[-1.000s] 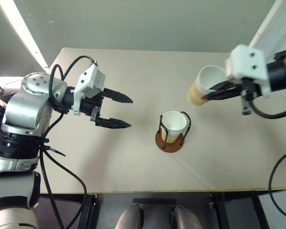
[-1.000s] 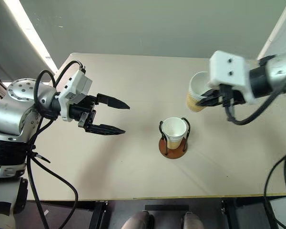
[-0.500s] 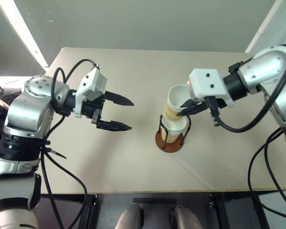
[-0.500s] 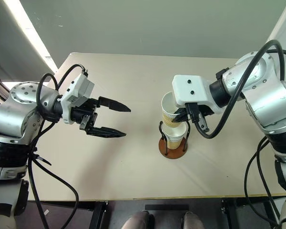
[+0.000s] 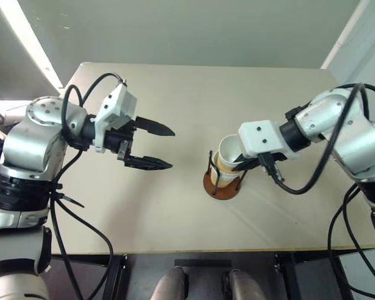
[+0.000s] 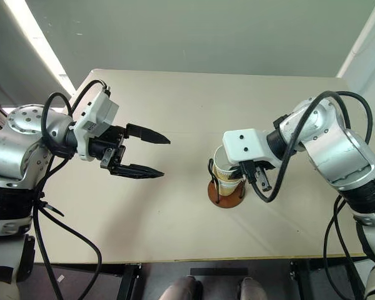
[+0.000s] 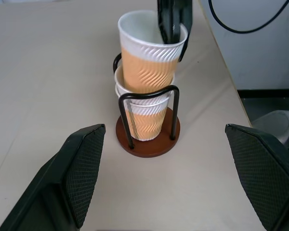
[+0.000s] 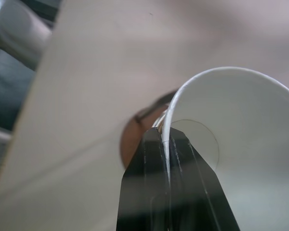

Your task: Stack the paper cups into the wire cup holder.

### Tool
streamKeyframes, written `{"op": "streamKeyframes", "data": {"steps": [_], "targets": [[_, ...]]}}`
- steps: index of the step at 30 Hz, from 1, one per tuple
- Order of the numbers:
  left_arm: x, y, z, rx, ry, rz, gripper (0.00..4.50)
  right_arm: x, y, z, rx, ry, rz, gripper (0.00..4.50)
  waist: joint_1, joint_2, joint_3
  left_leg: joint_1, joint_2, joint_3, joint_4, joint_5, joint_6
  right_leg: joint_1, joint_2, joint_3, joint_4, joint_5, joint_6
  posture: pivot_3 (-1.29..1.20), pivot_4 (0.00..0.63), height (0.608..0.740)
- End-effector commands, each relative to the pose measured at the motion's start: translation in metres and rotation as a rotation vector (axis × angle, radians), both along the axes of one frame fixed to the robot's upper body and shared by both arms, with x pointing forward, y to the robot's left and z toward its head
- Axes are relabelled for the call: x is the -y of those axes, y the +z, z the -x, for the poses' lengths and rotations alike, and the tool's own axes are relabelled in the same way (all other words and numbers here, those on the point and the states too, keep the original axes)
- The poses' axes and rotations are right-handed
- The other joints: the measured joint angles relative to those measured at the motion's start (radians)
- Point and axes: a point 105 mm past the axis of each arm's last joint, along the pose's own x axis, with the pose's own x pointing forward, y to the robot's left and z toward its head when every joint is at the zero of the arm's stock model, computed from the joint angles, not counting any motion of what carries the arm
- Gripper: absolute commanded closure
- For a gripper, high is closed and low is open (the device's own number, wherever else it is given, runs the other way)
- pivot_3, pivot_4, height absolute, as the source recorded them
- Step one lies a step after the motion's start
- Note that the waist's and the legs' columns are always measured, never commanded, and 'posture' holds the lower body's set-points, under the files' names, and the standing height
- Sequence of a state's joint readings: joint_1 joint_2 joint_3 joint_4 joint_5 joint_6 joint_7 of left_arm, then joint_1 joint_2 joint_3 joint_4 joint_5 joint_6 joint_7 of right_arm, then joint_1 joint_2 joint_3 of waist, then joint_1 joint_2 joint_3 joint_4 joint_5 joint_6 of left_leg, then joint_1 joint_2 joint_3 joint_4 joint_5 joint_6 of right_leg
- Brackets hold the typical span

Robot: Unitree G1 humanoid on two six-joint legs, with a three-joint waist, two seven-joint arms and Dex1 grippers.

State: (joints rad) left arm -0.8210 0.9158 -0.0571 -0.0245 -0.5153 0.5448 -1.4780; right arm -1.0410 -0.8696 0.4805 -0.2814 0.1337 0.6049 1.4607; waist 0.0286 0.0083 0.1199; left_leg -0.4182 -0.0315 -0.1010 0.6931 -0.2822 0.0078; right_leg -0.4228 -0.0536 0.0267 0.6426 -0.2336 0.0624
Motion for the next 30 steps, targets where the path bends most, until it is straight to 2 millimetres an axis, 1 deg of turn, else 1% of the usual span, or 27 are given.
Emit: {"op": "streamKeyframes", "data": {"steps": [1, 4, 7, 8, 11, 12, 13, 15, 16, 19, 21, 24, 27, 30], "targets": [[0.001, 0.015, 0.004, 0.062, -0.008, 0.011, 0.21, -0.012, 0.013, -0.003, 0.061, 0.025, -0.031, 3.91, 0.0, 0.0, 0.0, 0.0, 0.0, 0.0, 0.0, 0.0, 0.0, 0.0, 0.0, 0.0, 0.0, 0.0, 0.0, 0.0, 0.15, 0.74], [0.001, 0.014, 0.004, 0.061, -0.002, 0.012, 0.21, -0.017, 0.023, -0.008, 0.09, 0.015, -0.077, 2.88, 0.0, 0.0, 0.0, 0.0, 0.0, 0.0, 0.0, 0.0, 0.0, 0.0, 0.0, 0.0, 0.0, 0.0, 0.0, 0.0, 0.15, 0.74], [0.0, 0.014, 0.004, 0.059, 0.005, 0.016, 0.21, -0.015, 0.043, -0.015, 0.131, -0.017, -0.131, 1.71, 0.0, 0.0, 0.0, -0.001, 0.0, 0.0, 0.0, 0.0, 0.0, 0.0, 0.0, 0.0, -0.001, 0.0, 0.0, 0.0, 0.15, 0.74], [0.0, 0.013, 0.003, 0.057, 0.012, 0.017, 0.21, -0.013, 0.052, -0.016, 0.141, -0.032, -0.158, 1.4, 0.0, 0.0, 0.0, -0.001, 0.0, 0.0, 0.0, 0.0, 0.0, 0.0, 0.0, 0.0, -0.001, 0.0, 0.0, 0.0, 0.15, 0.74], [-0.001, 0.013, 0.001, 0.054, 0.039, 0.028, 0.21, -0.007, 0.078, -0.018, 0.157, -0.072, -0.267, 1.4, 0.0, 0.0, 0.0, -0.001, 0.0, 0.0, 0.0, 0.0, 0.0, 0.0, 0.0, 0.0, -0.001, 0.0, 0.0, 0.0, 0.15, 0.74], [-0.001, 0.013, 0.001, 0.054, 0.042, 0.032, 0.21, -0.006, 0.083, -0.017, 0.153, -0.079, -0.294, 1.4, 0.0, 0.0, 0.0, -0.001, 0.0, 0.0, -0.001, 0.0, 0.0, 0.0, 0.0, 0.0, -0.001, 0.0, -0.001, 0.0, 0.15, 0.74], [-0.002, 0.015, -0.001, 0.045, 0.062, 0.054, 0.21, 0.0, 0.092, -0.02, 0.146, -0.121, -0.356, 1.4, 0.0, 0.0, 0.0, -0.001, 0.0, 0.0, -0.001, 0.0, 0.0, 0.0, 0.0, 0.0, -0.001, 0.0, -0.001, 0.0, 0.15, 0.74], [-0.005, 0.016, -0.006, 0.041, 0.116, 0.096, 0.21, 0.021, 0.106, -0.033, 0.131, -0.255, -0.51, 1.4, 0.001, 0.0, 0.0, 0.0, 0.0, 0.0, -0.002, 0.0, 0.0, 0.0, 0.0, 0.0, -0.001, 0.0, -0.001, 0.0, 0.15, 0.74], [-0.006, 0.018, -0.011, 0.044, 0.154, 0.126, 0.21, 0.034, 0.107, -0.044, 0.125, -0.341, -0.586, 1.4, 0.002, 0.0, 0.0, 0.0, 0.0, 0.0, -0.002, 0.0, 0.0, 0.0, 0.0, 0.0, -0.001, 0.0, -0.001, 0.0, 0.15, 0.74], [-0.011, 0.022, -0.023, 0.091, 0.251, 0.196, 0.21, 0.064, 0.099, -0.065, 0.153, -0.517, -0.697, 1.4, 0.006, -0.001, 0.0, 0.0, 0.0, 0.0, -0.002, 0.0, -0.001, 0.001, 0.0, 0.0, -0.001, 0.0, -0.001, 0.0, 0.15, 0.74], [-0.017, 0.025, -0.037, 0.183, 0.359, 0.23, 0.21, 0.082, 0.091, -0.075, 0.137, -0.618, -0.769, 1.4, 0.006, 0.0, 0.0, 0.001, -0.001, 0.0, -0.001, 0.0, -0.001, 0.001, 0.0, 0.0, -0.001, 0.0, 0.0, 0.0, 0.15, 0.74], [-0.031, 0.021, -0.056, 0.157, 0.508, 0.282, 0.21, 0.109, 0.07, -0.087, 0.156, -0.757, -0.835, 1.4, 0.005, 0.0, 0.0, 0.002, 0.0, 0.0, -0.002, 0.001, -0.002, 0.001, 0.0, 0.0, 0.0, 0.0, 0.0, 0.0, 0.15, 0.74], [-0.041, 0.014, -0.065, 0.136, 0.603, 0.315, 0.21, 0.13, 0.053, -0.097, 0.168, -0.883, -0.905, 1.4, 0.006, 0.0, 0.0, 0.002, 0.0, 0.001, -0.003, 0.001, -0.002, 0.0, 0.0, 0.0, 0.001, 0.0, 0.0, 0.0, 0.15, 0.74], [-0.047, 0.006, -0.066, 0.115, 0.648, 0.331, 0.21, 0.141, 0.044, -0.101, 0.177, -0.956, -0.972, 1.4, 0.005, 0.0, 0.0, 0.002, 0.0, 0.001, -0.004, 0.001, -0.002, 0.0, 0.0, 0.001, 0.002, 0.0, 0.0, 0.0, 0.15, 0.74]]}}
